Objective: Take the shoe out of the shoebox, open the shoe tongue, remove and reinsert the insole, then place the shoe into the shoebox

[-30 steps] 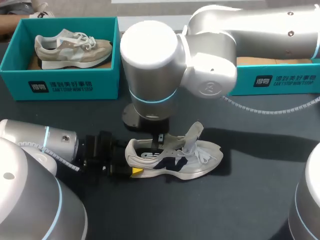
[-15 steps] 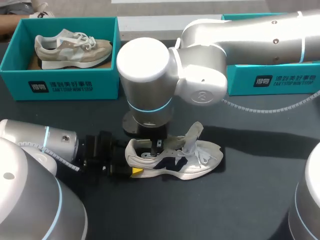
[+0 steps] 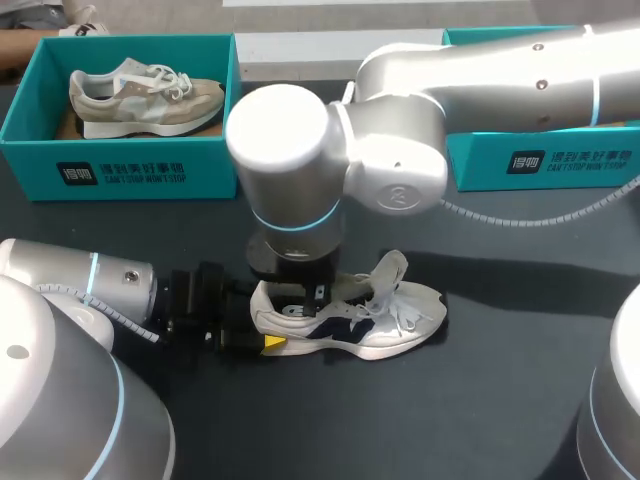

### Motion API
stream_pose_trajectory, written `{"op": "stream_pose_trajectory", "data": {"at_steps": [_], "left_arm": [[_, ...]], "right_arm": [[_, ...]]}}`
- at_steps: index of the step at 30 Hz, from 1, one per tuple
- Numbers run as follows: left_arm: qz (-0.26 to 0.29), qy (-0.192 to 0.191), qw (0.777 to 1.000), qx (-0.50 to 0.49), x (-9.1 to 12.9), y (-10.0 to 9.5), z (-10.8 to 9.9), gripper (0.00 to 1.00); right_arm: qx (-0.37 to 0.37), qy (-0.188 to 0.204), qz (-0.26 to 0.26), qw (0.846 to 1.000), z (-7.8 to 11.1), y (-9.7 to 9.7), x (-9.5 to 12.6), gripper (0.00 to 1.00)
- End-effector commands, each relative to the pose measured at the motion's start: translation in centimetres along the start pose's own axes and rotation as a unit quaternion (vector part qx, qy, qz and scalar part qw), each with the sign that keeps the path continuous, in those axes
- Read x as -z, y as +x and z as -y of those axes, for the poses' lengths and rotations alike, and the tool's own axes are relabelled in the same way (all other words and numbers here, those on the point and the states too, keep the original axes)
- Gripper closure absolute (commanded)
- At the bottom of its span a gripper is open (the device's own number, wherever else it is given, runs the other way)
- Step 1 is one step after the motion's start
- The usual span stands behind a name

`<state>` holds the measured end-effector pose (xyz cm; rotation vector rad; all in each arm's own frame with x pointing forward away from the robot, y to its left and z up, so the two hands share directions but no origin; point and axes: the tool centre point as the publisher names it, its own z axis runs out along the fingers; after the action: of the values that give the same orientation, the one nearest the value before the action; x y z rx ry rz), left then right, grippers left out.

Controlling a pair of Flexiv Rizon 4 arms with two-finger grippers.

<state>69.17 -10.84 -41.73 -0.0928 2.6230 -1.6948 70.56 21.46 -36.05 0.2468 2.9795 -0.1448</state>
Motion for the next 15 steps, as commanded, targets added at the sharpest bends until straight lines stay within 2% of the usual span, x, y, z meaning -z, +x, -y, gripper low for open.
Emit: {"op": "stream_pose_trajectory", "data": {"at_steps": [1,5,15], "left_arm": [[0.0,-0.001,1.0,0.0,-0.6,0.1,-0.6,1.0],[0.0,-0.001,1.0,0.0,-0.6,0.1,-0.6,1.0],[0.0,-0.001,1.0,0.0,-0.6,0.1,-0.6,1.0]], "right_arm": [[0.0,0.005,0.005,1.0,-0.2,0.0,-0.5,0.65],[0.002,0.007,0.008,1.0,-0.2,-0.4,-0.6,0.57],[0.029,0.01,0.004,1.0,-0.9,-1.1,-2.1,0.55]]}}
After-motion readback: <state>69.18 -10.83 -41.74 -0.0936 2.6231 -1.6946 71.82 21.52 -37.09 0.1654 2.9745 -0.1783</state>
